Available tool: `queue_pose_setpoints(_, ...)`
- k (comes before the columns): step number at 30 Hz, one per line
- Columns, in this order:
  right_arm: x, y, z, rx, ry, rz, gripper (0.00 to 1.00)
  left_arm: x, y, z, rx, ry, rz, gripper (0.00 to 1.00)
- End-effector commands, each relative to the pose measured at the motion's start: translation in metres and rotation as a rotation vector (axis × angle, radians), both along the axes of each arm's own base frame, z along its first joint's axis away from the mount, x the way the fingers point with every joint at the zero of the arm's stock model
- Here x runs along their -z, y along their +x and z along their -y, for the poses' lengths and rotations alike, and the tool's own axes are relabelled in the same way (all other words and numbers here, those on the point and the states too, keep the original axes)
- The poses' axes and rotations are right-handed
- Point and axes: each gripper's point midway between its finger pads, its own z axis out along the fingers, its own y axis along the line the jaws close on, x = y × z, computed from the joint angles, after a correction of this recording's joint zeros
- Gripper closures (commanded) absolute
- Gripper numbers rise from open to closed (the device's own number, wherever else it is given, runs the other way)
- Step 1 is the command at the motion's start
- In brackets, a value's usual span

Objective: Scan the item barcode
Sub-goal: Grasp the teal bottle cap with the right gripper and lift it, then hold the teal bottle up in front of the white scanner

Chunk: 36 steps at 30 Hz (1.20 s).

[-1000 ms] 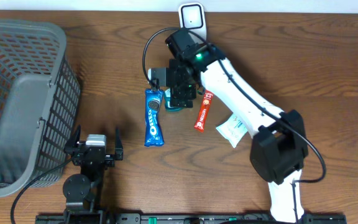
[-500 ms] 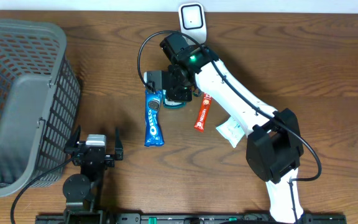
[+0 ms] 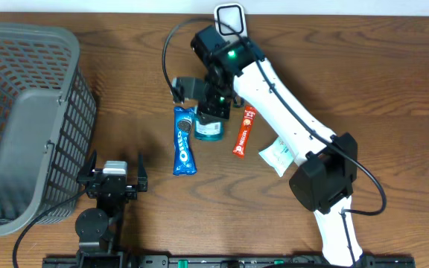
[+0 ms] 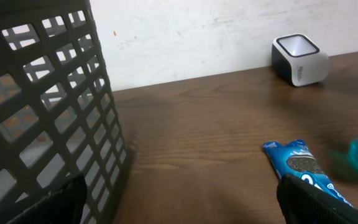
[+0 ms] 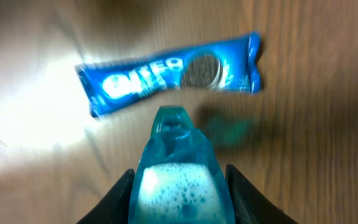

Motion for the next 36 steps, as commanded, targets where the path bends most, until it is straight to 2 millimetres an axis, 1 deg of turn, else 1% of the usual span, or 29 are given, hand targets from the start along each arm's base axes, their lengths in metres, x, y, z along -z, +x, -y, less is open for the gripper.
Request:
queue_pose_setpoints(1, -0.050, -0.016, -0.021, 0.108, 0.186, -0.127, 0.86, 0.015, -0.001, -0.001, -0.006, -0.012, -0.045, 0.02)
queue_pose_setpoints(3, -0.067, -0.030, -0.026, 0.112, 0.252, -0.221, 0.86, 0.015, -0.001, -0.001, -0.006, -0.012, -0.045, 0.02)
queue_pose_setpoints(4, -0.081, -0.043, -0.030, 0.109, 0.321, -0.319, 0.84, 0.015, -0.001, -0.001, -0.006, -0.012, -0.045, 0.02)
queue_pose_setpoints(6, -0.092, -0.049, -0.032, 0.126, 0.378, -0.405, 0.83, 0.015, -0.001, -0.001, -0.006, -0.012, -0.045, 0.02)
queue_pose_setpoints(11, -0.115, -0.048, -0.031, 0.196, 0.494, -0.564, 0.83, 0.015, -0.001, -0.001, -0.006, -0.012, -0.045, 0.02)
queue_pose_setpoints(13, -0.127, -0.046, -0.029, 0.203, 0.558, -0.623, 0.75, 0.015, -0.001, -0.001, -0.006, -0.012, -0.045, 0.02)
queue_pose_setpoints(14, -0.131, -0.045, -0.028, 0.205, 0.576, -0.637, 0.74, 0.015, -0.001, -0.001, -0.006, -0.012, -0.045, 0.02)
queue_pose_setpoints(15, -0.133, -0.044, -0.026, 0.206, 0.591, -0.645, 0.75, 0.015, -0.001, -0.001, -0.006, -0.012, -0.045, 0.02)
queue_pose_setpoints(17, -0.137, -0.041, -0.023, 0.211, 0.614, -0.659, 0.80, 0.015, -0.001, -0.001, -0.006, -0.012, -0.045, 0.02)
queue_pose_setpoints(19, -0.142, -0.039, -0.022, 0.211, 0.639, -0.674, 0.81, 0.015, -0.001, -0.001, -0.006, -0.012, -0.045, 0.02)
queue_pose_setpoints(24, -0.142, -0.036, -0.019, 0.217, 0.641, -0.670, 0.80, 0.015, -0.001, -0.001, -0.006, -0.012, -0.045, 0.02)
queue_pose_setpoints(28, -0.131, -0.028, -0.018, 0.220, 0.603, -0.590, 0.80, 0.015, -0.001, -0.001, -0.006, -0.012, -0.045, 0.02)
queue_pose_setpoints(29, -0.121, -0.018, -0.016, 0.229, 0.566, -0.514, 0.86, 0.015, -0.001, -0.001, -0.006, -0.012, -0.045, 0.02)
queue_pose_setpoints(30, -0.116, -0.013, -0.015, 0.238, 0.543, -0.475, 0.88, 0.015, -0.001, -0.001, -0.006, -0.012, -0.045, 0.02)
queue_pose_setpoints(32, -0.107, -0.002, -0.012, 0.253, 0.505, -0.406, 0.90, 0.015, -0.001, -0.001, -0.006, -0.012, -0.045, 0.02)
queue_pose_setpoints(36, -0.098, 0.014, -0.008, 0.279, 0.460, -0.311, 0.90, 0.015, -0.001, -0.001, -0.006, -0.012, -0.045, 0.02)
